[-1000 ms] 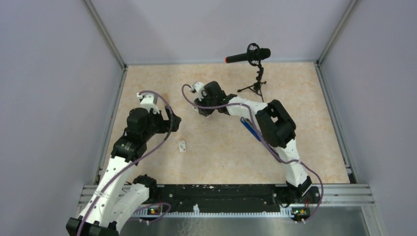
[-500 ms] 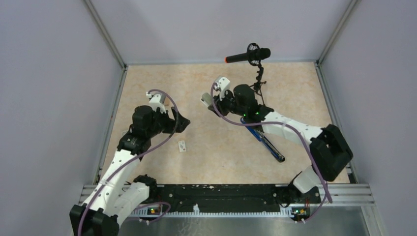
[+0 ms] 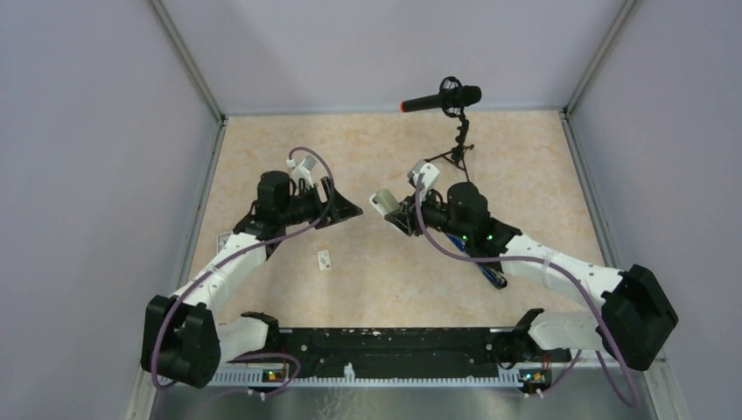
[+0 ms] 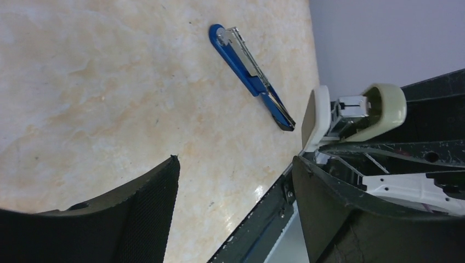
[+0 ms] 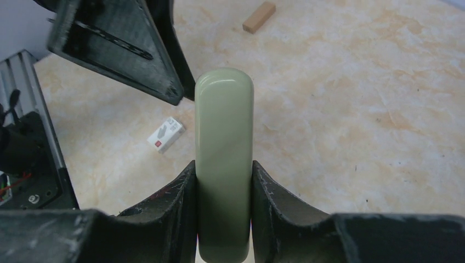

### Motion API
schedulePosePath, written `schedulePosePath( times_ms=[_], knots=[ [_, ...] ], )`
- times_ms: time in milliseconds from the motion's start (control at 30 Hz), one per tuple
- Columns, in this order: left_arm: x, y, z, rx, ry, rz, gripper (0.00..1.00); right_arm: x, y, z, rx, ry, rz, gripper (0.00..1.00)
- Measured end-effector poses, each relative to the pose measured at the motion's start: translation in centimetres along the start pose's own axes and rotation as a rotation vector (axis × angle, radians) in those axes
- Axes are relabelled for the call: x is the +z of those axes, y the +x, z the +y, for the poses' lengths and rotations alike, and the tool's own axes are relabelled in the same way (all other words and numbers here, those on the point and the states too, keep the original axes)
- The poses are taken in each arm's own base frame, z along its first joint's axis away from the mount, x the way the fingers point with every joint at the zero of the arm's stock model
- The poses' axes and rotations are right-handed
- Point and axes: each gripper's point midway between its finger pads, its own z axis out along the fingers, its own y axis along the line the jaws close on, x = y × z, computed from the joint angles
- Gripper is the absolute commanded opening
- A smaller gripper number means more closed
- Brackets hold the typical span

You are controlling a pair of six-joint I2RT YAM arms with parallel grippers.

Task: Load the staples into the stapler

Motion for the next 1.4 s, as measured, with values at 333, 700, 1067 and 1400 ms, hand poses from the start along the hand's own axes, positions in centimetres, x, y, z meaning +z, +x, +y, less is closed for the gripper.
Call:
schedulePosePath(
  times_ms=[333, 700, 1067, 1400],
  knots=[
    [0.8, -2.0, -4.4, 0.009, 0.152, 0.020, 0.79, -1.4, -3.9, 2.0, 0.053, -0.070, -0.131, 0.03],
    [2.0, -0.6, -5.3, 0.013, 0.179, 0.065, 0.78, -1.5, -4.3, 2.3, 0.092, -0.075, -0.144, 0.03],
    [2.2, -0.8, -6.1, 0.026, 0.169, 0.062, 0.83, -2.2, -5.4, 2.9, 0.158, -0.092, -0.170, 0.03],
    [-0.3, -2.8, -7.9, 0.125, 0.141, -0.061, 0.74, -2.7, -5.8, 3.0, 0.149, -0.089, -0.182, 0.04]
  ],
)
